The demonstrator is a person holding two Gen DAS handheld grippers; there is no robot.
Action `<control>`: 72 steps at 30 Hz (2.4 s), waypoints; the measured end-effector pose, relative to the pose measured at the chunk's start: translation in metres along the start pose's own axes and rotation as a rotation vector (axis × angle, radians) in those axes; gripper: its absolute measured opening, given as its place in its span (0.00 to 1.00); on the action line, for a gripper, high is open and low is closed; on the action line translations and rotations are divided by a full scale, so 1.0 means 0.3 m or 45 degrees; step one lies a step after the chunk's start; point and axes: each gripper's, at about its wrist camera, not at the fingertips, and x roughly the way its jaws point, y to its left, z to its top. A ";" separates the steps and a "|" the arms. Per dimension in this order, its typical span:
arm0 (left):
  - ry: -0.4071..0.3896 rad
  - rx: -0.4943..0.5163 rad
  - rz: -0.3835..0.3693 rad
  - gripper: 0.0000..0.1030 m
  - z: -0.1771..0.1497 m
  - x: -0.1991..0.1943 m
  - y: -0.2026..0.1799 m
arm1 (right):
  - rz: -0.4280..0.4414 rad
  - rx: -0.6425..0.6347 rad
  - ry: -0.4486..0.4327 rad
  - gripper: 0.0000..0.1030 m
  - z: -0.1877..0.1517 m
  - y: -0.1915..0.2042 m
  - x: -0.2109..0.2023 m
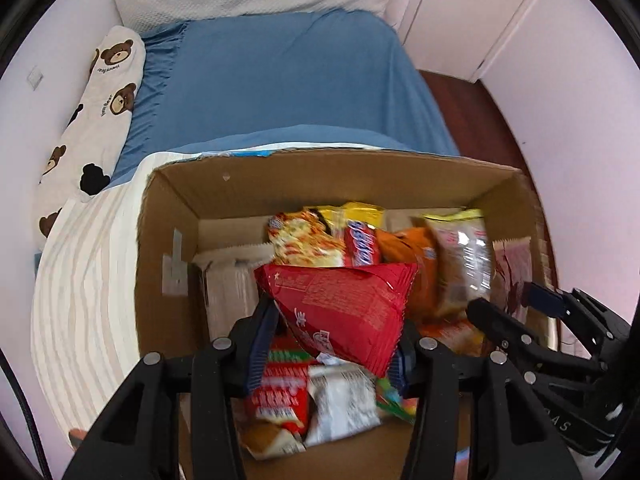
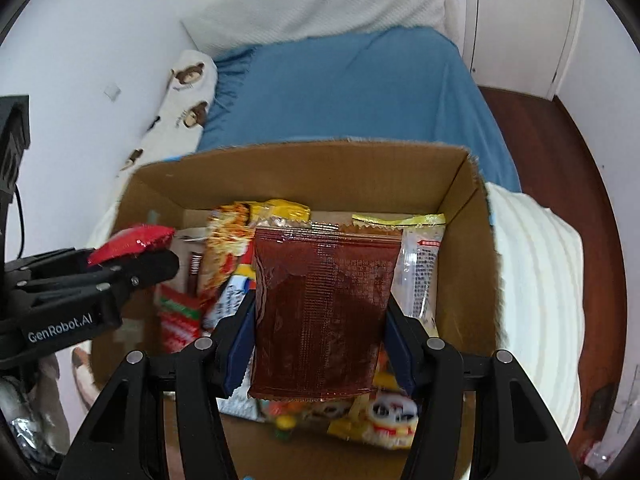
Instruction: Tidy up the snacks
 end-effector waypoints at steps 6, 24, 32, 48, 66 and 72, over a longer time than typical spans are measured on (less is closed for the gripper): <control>0.071 -0.026 0.026 0.58 0.027 0.113 0.014 | -0.073 0.038 0.079 0.93 0.028 -0.049 0.136; -0.140 -0.050 0.069 0.97 -0.161 -0.108 -0.028 | -0.136 0.072 -0.036 0.96 -0.098 -0.115 -0.105; -0.332 -0.064 0.197 0.97 -0.352 -0.345 -0.072 | -0.158 0.014 -0.225 0.96 -0.255 -0.061 -0.372; -0.583 -0.127 0.166 0.97 -0.848 -0.749 -0.173 | -0.207 -0.046 -0.554 0.98 -0.746 0.054 -0.961; -0.684 -0.155 0.230 0.97 -1.103 -0.977 -0.223 | -0.181 -0.108 -0.713 1.00 -1.019 0.150 -1.279; -0.715 -0.155 0.239 0.97 -1.115 -1.005 -0.221 | -0.168 -0.116 -0.704 1.00 -1.026 0.169 -1.276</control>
